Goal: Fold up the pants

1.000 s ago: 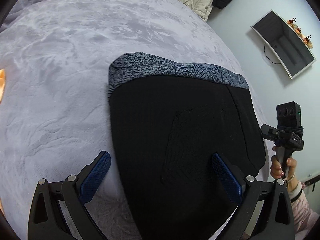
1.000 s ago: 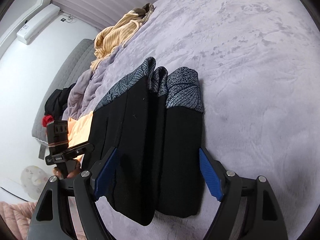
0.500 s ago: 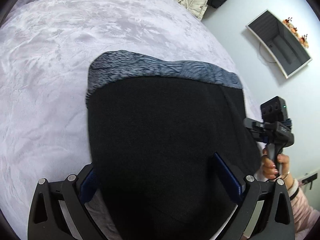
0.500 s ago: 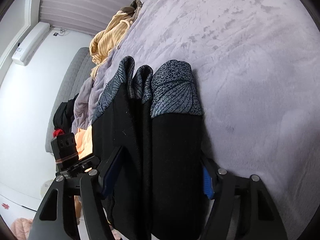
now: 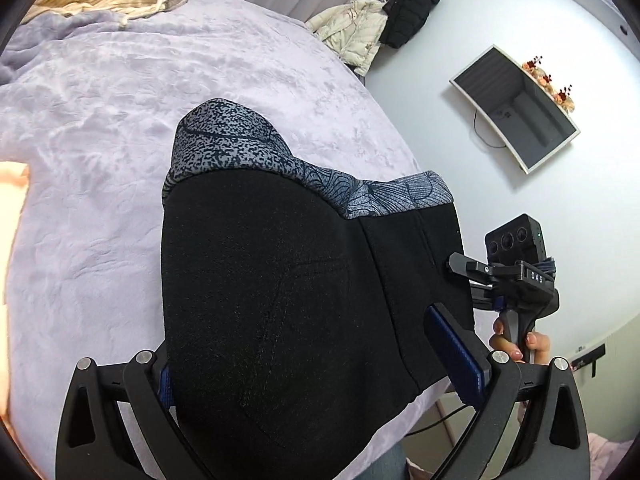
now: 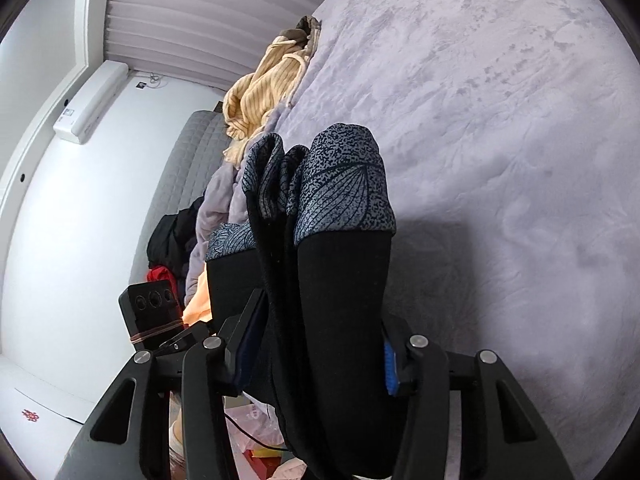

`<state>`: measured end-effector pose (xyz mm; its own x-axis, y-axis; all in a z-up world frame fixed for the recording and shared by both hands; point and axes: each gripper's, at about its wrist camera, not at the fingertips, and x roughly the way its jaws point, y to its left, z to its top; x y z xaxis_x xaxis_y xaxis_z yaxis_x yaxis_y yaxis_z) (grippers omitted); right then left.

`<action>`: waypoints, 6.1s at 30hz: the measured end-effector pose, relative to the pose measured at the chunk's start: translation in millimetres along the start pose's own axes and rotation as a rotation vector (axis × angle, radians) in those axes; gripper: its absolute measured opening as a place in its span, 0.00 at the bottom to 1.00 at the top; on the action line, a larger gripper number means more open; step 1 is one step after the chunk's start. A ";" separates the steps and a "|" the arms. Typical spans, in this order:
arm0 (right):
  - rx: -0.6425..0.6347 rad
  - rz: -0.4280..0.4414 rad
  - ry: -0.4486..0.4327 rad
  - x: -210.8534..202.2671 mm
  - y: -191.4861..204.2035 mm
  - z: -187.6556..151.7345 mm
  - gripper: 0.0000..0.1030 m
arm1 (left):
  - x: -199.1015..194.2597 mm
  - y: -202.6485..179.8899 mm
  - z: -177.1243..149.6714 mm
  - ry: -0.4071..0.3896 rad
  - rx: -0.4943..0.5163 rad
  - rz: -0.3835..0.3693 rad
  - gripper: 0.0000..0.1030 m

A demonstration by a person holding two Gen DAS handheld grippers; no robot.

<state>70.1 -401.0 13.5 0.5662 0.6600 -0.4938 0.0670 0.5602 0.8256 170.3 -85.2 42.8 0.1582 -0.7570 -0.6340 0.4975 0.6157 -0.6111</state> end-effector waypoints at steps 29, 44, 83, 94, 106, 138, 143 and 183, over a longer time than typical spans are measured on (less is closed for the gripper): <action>-0.276 -0.365 -0.120 50.7 75.9 -52.8 0.34 | -44.8 44.6 -28.8 -0.167 0.115 0.575 0.99; -0.312 -0.488 -0.099 72.2 67.6 -90.8 0.69 | -7.8 66.1 -67.1 -0.088 0.026 0.603 1.00; -0.351 -0.485 -0.070 62.1 91.0 -130.2 0.59 | -4.5 49.4 -75.3 -0.119 0.019 0.727 1.00; -0.321 -0.525 -0.035 75.7 81.2 -139.0 0.78 | -6.6 44.7 -79.1 -0.103 0.007 0.746 1.00; -0.372 -0.679 -0.107 42.8 118.3 -137.2 0.83 | -45.1 -11.0 -95.5 -0.128 0.032 0.787 0.99; -0.374 -0.725 -0.078 47.8 138.4 -131.9 1.00 | -62.7 -50.6 -96.8 -0.152 0.072 0.879 0.99; -0.362 -0.741 -0.071 51.5 132.9 -130.2 1.00 | -55.8 -40.7 -98.0 -0.122 0.051 0.883 0.99; -0.353 -0.769 -0.039 62.0 120.7 -134.9 1.00 | -45.0 -21.3 -98.9 -0.063 -0.005 0.891 0.99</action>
<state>2.5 -225.0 45.7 0.4963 0.0169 -0.8680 0.1883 0.9739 0.1266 68.2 -42.6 37.5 0.5307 -0.0078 -0.8475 0.1643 0.9819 0.0938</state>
